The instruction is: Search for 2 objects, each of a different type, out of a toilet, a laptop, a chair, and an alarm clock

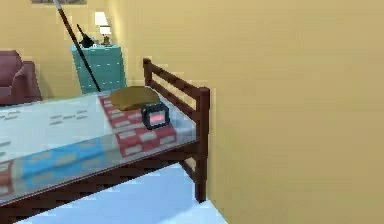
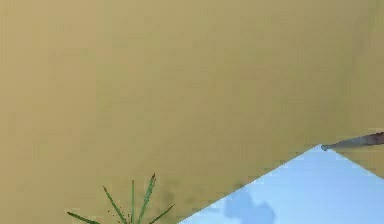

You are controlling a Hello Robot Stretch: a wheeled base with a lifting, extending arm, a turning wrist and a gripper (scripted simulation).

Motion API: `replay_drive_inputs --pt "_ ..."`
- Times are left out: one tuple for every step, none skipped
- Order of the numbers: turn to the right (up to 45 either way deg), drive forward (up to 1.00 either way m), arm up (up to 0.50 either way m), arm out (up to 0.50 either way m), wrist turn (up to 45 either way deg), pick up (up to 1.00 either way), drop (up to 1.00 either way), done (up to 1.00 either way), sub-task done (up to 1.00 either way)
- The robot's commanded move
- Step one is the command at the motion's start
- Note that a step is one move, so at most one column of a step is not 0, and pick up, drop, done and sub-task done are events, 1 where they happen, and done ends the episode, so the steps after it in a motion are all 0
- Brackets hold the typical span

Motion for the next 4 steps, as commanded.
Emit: replay_drive_inputs --pt "-45.0 0.0 0.0 0.0 0.0 0.0 0.0 0.0 0.0" --pt "-30.0 0.0 0.0 0.0 0.0 0.0 0.0 0.0 0.0" --pt "0.0 0.25 0.0 0.0 0.0 0.0 0.0 0.0 0.0" --pt "45.0 0.0 0.0 0.0 0.0 0.0 0.0 0.0 0.0"
